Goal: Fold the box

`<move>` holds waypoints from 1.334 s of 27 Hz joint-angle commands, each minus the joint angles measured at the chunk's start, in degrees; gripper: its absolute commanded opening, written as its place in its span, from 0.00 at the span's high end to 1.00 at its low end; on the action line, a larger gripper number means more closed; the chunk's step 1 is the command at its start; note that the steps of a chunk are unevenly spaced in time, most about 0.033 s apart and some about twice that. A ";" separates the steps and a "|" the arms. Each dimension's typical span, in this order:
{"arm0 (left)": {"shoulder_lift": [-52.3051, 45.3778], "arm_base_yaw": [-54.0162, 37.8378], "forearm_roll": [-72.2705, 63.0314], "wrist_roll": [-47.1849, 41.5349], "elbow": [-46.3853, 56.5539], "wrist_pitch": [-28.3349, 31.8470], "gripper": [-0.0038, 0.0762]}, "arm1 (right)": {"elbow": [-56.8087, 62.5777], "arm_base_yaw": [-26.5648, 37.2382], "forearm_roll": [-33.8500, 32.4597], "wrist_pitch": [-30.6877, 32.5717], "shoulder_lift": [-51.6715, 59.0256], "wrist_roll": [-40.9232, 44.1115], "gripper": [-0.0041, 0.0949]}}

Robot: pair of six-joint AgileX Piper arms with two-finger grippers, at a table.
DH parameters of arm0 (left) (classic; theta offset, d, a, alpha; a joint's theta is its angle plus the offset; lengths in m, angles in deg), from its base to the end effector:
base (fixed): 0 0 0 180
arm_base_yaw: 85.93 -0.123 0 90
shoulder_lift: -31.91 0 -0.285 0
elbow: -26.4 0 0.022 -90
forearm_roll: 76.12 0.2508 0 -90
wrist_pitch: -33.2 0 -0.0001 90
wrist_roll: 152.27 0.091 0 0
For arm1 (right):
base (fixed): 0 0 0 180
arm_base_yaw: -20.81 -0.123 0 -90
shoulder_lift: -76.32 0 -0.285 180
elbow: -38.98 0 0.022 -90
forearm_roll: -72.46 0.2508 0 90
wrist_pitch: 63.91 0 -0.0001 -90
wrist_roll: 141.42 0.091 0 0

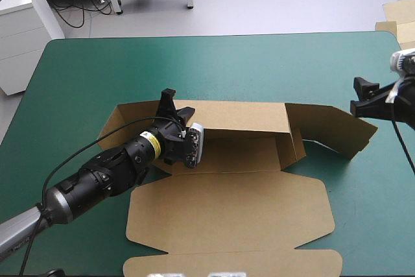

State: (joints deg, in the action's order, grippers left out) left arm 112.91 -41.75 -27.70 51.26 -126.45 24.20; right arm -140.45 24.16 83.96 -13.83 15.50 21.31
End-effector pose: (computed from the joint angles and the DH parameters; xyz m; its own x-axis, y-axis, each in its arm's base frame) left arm 0.2104 -0.1896 0.3102 0.4914 0.8364 -0.2426 0.4727 -0.0222 0.8809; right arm 0.1552 0.0049 0.4791 -0.3364 -0.1493 -0.9298 -0.1444 0.9838 -0.1058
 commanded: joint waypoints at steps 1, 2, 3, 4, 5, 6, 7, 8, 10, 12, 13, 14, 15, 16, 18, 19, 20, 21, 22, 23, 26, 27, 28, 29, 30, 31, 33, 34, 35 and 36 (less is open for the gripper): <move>0.02 0.50 -1.95 -1.02 0.23 1.56 0.96 | -1.91 0.24 2.23 -8.33 -4.55 -0.54 0.19; 0.02 0.50 -1.95 -1.02 0.23 1.56 0.96 | -1.91 0.24 3.31 -8.45 -6.42 -1.46 0.19; 0.02 0.50 -1.95 -1.02 0.23 1.56 0.96 | -1.91 0.24 4.00 -8.45 -7.44 -2.51 0.18; 0.02 0.50 -1.95 -1.64 0.23 1.80 0.96 | -1.91 0.24 5.50 -8.68 -9.25 -3.93 0.15; 0.02 0.50 -1.95 -2.18 0.23 1.93 0.96 | -1.91 0.24 5.93 -9.07 -10.23 -4.04 0.13; 0.02 0.50 -1.95 -2.18 0.23 1.92 0.96 | -1.91 0.24 6.53 -9.96 -12.20 -4.46 0.11; 0.02 0.50 -1.95 -2.28 0.23 1.92 0.96 | -1.91 0.24 6.83 -10.57 -12.98 -4.46 0.11; 0.02 0.50 -1.95 -2.33 0.23 1.92 0.96 | -1.91 0.24 7.40 -11.19 -13.93 -4.58 0.11; 0.02 0.50 -1.95 -2.33 0.23 1.82 0.96 | -1.91 0.24 8.22 -12.63 -15.76 -4.57 0.11; 0.02 0.50 -1.95 -2.33 0.23 1.82 0.96 | -2.53 0.24 8.44 -12.80 -18.01 -4.57 0.11; 0.02 0.50 -1.95 -2.33 0.23 2.04 0.96 | -3.04 0.24 8.44 -12.31 -19.32 -4.42 0.11; 0.02 0.50 -1.95 -2.45 0.23 2.31 0.96 | -3.85 0.24 8.34 -11.57 -20.62 -3.70 0.11; 0.02 0.50 -1.95 -2.47 0.23 2.60 0.96 | -4.85 0.24 8.34 -10.52 -22.00 -2.86 0.11; 0.02 0.50 -1.95 -2.57 0.23 3.05 0.96 | -5.81 0.24 8.34 -9.50 -23.14 -2.59 0.11; 0.02 0.50 -1.95 -3.16 0.23 4.17 0.96 | -8.67 0.24 8.34 -6.86 -25.94 -1.95 0.11; 0.02 0.50 -1.75 -3.73 0.23 4.90 0.96 | -10.25 0.24 8.34 -5.56 -27.05 -1.94 0.11; 0.02 0.50 -1.75 -3.73 0.23 5.30 0.96 | -11.94 0.24 8.34 -4.39 -28.38 -1.67 0.11; 0.02 0.50 -1.75 -3.73 0.23 5.58 0.96 | -13.66 0.24 8.34 -3.44 -29.64 -1.21 0.11; 0.02 0.50 -1.75 -3.73 0.23 5.96 0.96 | -15.02 0.24 8.19 -2.74 -30.87 -0.63 0.11; 0.02 0.50 -1.75 -3.73 0.23 6.06 0.96 | -16.70 0.24 8.11 -1.84 -32.08 -0.51 0.11; 0.02 0.50 -1.64 -3.62 0.23 6.06 0.96 | -21.01 0.24 8.23 1.59 -35.25 -0.24 0.11; 0.02 0.50 -1.53 -3.62 0.23 6.17 0.96 | -22.44 0.24 8.23 3.29 -36.30 0.36 0.11; 0.02 0.50 -1.28 -3.62 0.23 6.21 0.96 | -23.74 0.24 8.23 5.07 -37.37 0.74 0.11; 0.02 0.50 -1.28 -3.62 0.23 6.54 0.96 | -24.83 0.24 8.23 6.43 -38.16 1.03 0.11; 0.02 0.50 -1.28 -3.62 0.23 6.83 0.96 | -25.68 0.24 8.13 8.32 -39.10 1.13 0.11; 0.02 0.50 -1.28 -3.62 0.23 7.42 0.96 | -26.36 0.24 8.13 9.69 -39.98 1.26 0.11; 0.02 0.50 -1.28 -3.62 0.23 9.00 0.96 | -27.08 0.24 8.13 11.75 -41.56 1.65 0.11; 0.02 0.50 -1.28 -3.62 0.23 9.38 0.96 | -27.08 0.24 8.13 12.48 -42.23 1.81 0.11; 0.02 0.50 -1.28 -3.62 0.23 9.82 0.96 | -27.08 0.24 8.13 13.09 -42.81 1.81 0.11; 0.02 0.50 -1.28 -3.62 0.23 9.99 0.96 | -27.08 0.24 7.89 14.01 -43.44 1.81 0.11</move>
State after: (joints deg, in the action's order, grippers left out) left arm 112.98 -42.34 -26.86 48.78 -125.95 28.66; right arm -165.44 24.16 91.22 -0.49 -28.75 23.09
